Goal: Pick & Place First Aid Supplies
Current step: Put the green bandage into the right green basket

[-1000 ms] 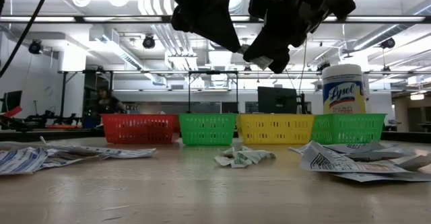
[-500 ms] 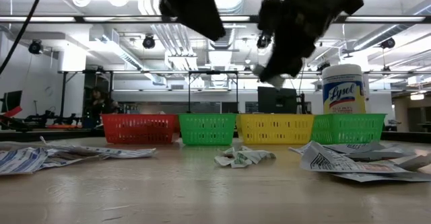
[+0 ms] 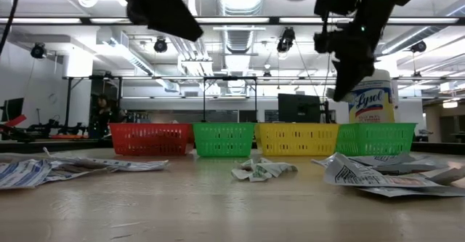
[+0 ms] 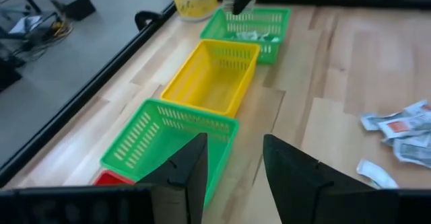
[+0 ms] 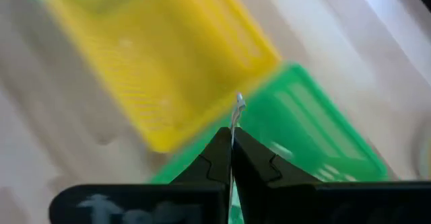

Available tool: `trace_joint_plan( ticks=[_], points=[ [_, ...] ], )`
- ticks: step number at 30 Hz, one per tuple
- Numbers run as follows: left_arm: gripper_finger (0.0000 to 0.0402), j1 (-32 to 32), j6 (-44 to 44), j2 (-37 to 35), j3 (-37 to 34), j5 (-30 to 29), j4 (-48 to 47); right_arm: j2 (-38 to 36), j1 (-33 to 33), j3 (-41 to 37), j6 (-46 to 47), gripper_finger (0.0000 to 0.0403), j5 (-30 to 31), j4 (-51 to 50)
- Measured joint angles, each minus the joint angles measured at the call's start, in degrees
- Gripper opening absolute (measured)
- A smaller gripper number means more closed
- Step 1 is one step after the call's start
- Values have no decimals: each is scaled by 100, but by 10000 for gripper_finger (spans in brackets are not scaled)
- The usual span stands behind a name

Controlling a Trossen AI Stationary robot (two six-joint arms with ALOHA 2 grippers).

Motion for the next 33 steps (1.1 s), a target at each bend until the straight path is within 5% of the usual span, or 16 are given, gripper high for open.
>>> trace_joint_plan(
  ticks=[14, 25, 33],
  points=[
    [140, -164, 45, -1373, -1823, 146, 1540, 409, -789, -267, 87, 8, -328, -291],
    [140, -200, 34, -1412, -2110, 152, 1650, 976, -787, -295, -309, 11, -498, -184],
    [140, -211, 5, -1414, -2137, 186, 1682, 975, -787, -295, -457, 68, -470, -76]
  ],
)
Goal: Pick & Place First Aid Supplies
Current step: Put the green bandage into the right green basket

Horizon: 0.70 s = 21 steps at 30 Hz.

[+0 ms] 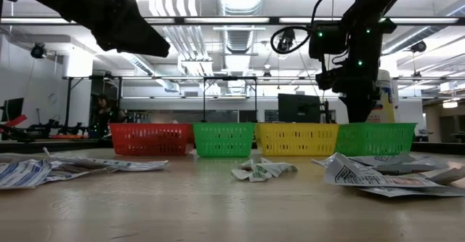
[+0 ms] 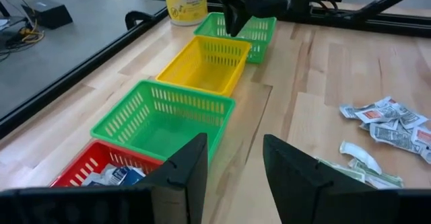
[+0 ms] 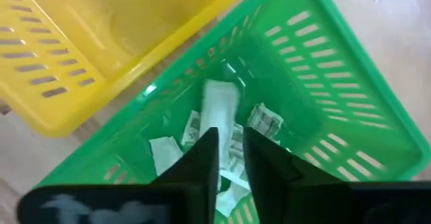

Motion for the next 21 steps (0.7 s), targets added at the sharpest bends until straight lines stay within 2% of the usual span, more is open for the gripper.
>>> trace_joint_plan(
  ticks=[5, 9, 12, 17, 21],
  points=[
    [140, -15, 1, 0, 0, 1, 0, -12, -9, 170, -99, 105, -2, -263],
    [140, -15, 1, 0, 0, 46, -2, -213, 28, 481, -91, 113, -82, -1093],
    [140, -19, 1, 0, 0, 214, -8, -549, 172, 628, -79, 112, -435, -1382],
    [140, -24, -1, 15, 0, 385, -4, -1291, 686, 632, 9, 102, -1149, -1098],
    [140, -26, -21, 15, 0, 561, -4, -1740, 1373, 606, 141, 93, -1248, -646]
  ],
)
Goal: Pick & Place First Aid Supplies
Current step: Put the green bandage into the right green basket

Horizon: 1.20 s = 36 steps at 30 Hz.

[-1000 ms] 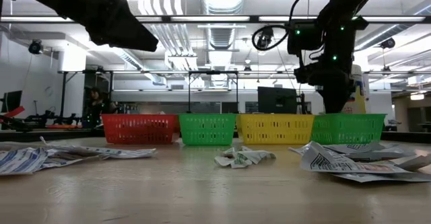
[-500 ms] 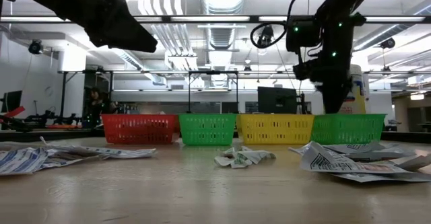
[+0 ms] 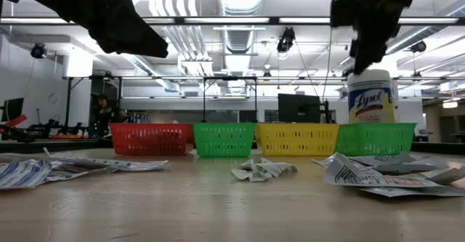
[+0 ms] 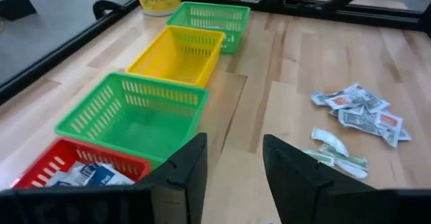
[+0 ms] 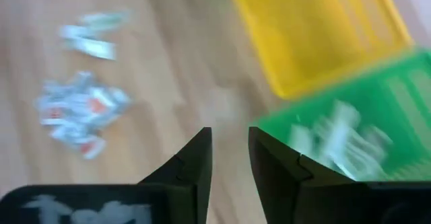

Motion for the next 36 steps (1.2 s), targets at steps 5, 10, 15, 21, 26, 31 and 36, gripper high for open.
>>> trace_joint_plan(
  ticks=[5, 10, 15, 21, 26, 31, 36],
  points=[
    [140, 0, -126, 2, -1, 190, 94, -289, 918, -21, -100, 83, 45, 724],
    [140, -15, -193, 379, 100, 618, 534, -421, 1618, -33, -398, 71, 51, 1170],
    [140, -24, -693, 1277, 718, 660, 362, -546, 1912, -56, -584, 61, 82, 1230],
    [139, -22, -728, 2512, 1926, 662, -682, -863, 1910, -235, -623, 56, 122, 1268],
    [139, -13, -209, 3362, 2839, 664, -1475, -1175, 1910, -464, -599, 62, 177, 1283],
    [140, 13, 573, 3949, 3548, 710, -2063, -1315, 1908, -578, -626, 69, 177, 1308],
    [140, 190, 960, 4396, 3993, 1177, -2318, -1430, 1908, -756, -808, 76, 186, 1337]
  ],
)
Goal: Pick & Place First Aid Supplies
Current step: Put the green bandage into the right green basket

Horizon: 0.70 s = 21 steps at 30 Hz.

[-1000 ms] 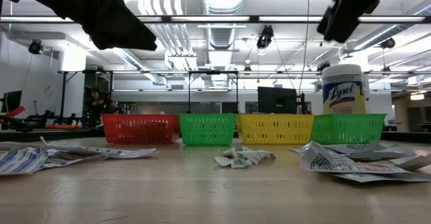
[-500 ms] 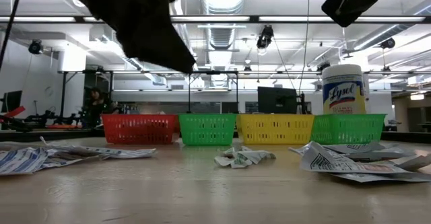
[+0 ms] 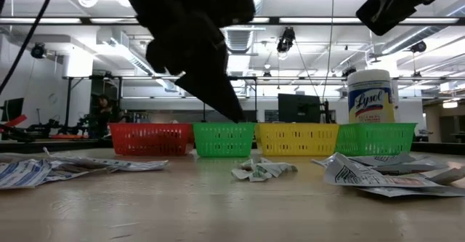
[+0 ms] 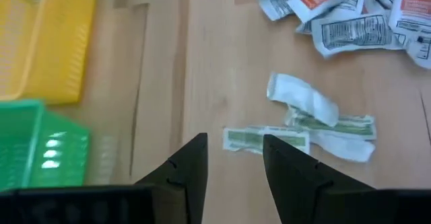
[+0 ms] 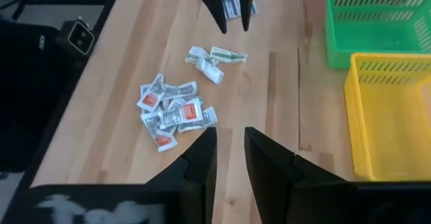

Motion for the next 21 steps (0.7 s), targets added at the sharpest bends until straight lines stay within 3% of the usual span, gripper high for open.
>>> trace_joint_plan(
  ticks=[9, 21],
  points=[
    [140, 378, 215, 424, 278, 701, -102, -303, 0, -172, -49, 86, 13, 18],
    [140, 462, 155, 470, 260, 962, -72, -433, 0, -280, -33, 70, 28, 79]
  ],
)
